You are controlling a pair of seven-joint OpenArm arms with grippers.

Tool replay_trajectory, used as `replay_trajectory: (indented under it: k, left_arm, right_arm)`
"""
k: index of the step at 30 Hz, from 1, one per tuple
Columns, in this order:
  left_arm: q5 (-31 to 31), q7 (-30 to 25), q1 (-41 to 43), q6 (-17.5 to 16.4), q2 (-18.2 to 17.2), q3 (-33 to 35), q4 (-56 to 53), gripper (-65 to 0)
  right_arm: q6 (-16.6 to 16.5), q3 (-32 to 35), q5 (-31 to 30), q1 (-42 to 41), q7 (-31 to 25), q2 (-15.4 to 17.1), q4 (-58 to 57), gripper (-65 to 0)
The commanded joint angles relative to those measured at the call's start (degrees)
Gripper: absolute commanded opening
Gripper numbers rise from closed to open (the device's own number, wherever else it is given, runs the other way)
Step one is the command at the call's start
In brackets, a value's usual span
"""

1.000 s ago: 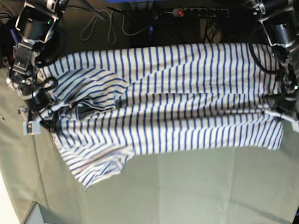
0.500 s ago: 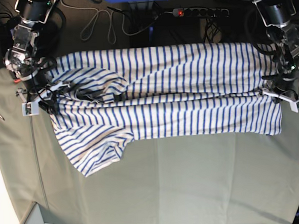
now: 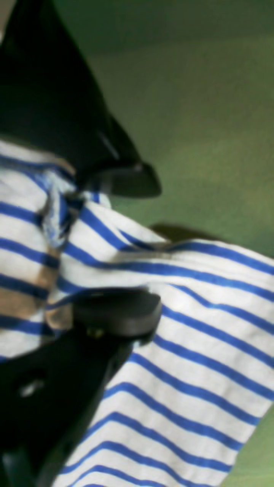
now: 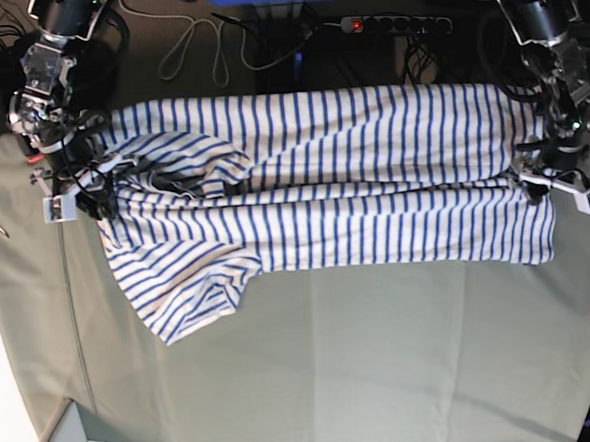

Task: Layout the t-shirt on the table in an organized manner, then fold the t-shirt properly
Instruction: 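Fold the grasped middle fabric back over the collar half with both grippers, then lower the folded fabric and adjust the grips along the fold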

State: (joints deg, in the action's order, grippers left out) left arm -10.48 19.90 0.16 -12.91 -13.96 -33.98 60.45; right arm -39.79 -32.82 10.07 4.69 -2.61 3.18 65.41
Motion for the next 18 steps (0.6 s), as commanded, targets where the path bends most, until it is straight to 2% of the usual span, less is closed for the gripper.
replay_trajectory:
  k: [1, 4, 7, 13, 18]
  left_arm:
    - [-0.2, -1.2, -0.5, 0.0, -1.1, -0.5, 1.8, -23.6]
    - [-0.2, -1.2, -0.4, 0.2, -1.1, -0.6, 4.6, -23.6]
    - [-0.2, -1.2, -0.8, 0.2, -1.4, -0.6, 6.1, -23.5]
    - [0.4, -1.2, -6.8, 0.0, -1.6, -0.4, 3.7, -23.5]
    - [0.4, -1.7, -13.3, 0.0, -3.1, -0.2, -5.0, -23.5]
  right_arm:
    - [-0.2, -0.1, -0.6, -0.2, -0.9, 0.8, 1.1, -47.0]
    - [-0.2, -0.2, -0.6, -0.2, -1.0, 1.0, 1.2, -36.6]
    - [-0.2, -0.5, -0.6, -0.2, -1.4, 1.2, 2.3, -30.9]
    - [-0.2, -1.0, -0.7, 1.2, -1.4, -0.1, 10.4, -30.2]
    - [-0.2, -1.0, -0.7, 1.0, -0.9, -0.6, 13.1, -30.1]
